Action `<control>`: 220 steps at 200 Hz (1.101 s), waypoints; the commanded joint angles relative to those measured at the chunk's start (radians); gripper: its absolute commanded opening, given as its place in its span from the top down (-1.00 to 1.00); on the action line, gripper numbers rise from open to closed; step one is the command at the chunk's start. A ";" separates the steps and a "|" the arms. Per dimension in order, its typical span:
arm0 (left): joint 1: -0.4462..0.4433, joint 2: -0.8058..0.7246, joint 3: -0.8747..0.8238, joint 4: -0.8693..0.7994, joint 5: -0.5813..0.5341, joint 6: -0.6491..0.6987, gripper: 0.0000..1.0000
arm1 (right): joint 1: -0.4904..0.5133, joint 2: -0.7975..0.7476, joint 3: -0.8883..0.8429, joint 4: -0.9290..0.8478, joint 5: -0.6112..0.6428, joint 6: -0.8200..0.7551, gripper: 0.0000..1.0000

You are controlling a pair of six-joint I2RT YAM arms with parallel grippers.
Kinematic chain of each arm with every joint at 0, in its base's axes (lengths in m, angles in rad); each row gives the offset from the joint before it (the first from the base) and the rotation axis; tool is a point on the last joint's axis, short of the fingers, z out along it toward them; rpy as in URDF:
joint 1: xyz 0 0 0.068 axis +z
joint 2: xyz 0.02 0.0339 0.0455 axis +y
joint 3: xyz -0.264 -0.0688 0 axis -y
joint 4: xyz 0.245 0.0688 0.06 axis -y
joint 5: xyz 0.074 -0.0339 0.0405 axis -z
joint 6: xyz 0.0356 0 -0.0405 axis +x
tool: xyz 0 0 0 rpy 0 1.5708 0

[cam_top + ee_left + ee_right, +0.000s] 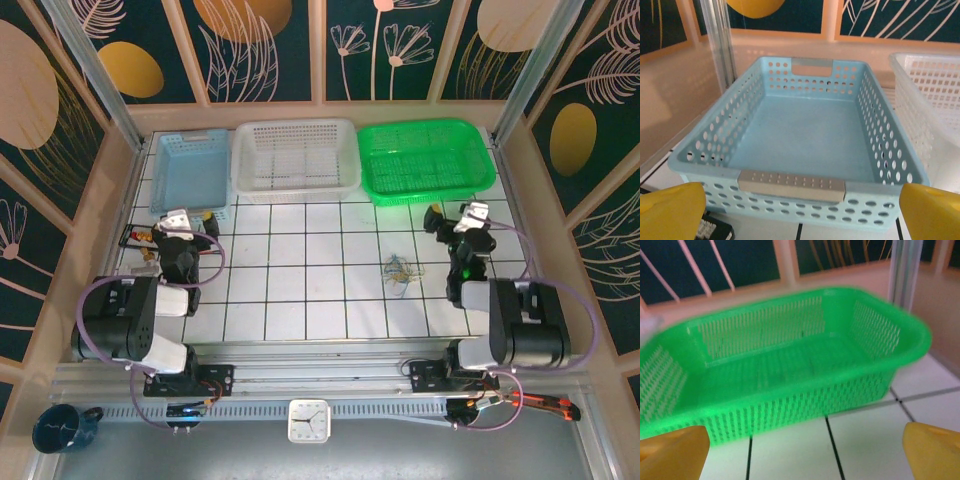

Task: Untangle the cables

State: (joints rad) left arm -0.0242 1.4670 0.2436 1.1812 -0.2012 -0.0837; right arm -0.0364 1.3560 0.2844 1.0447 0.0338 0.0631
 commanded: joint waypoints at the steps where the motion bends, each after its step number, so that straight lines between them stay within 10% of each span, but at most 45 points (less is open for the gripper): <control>1: 0.007 -0.085 0.051 -0.110 -0.041 -0.019 -0.98 | -0.021 -0.127 0.080 -0.216 0.068 0.135 -0.99; 48: 0.007 -0.330 0.173 -0.456 -0.053 -0.159 -0.97 | -0.053 -0.235 0.286 -0.658 -0.125 0.391 -0.99; 101: -0.058 -0.412 0.360 -0.792 0.285 -0.262 -0.98 | 0.002 -0.289 0.343 -1.054 -0.383 0.464 -0.80; 220: -0.432 -0.290 0.269 -0.725 0.213 -0.521 -0.98 | 0.398 -0.279 0.165 -1.198 -0.095 0.707 -0.88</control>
State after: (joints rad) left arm -0.4393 1.1320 0.5243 0.4065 0.0319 -0.5495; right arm 0.3019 1.0462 0.4534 -0.1307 -0.1421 0.6964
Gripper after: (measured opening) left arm 0.989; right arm 0.933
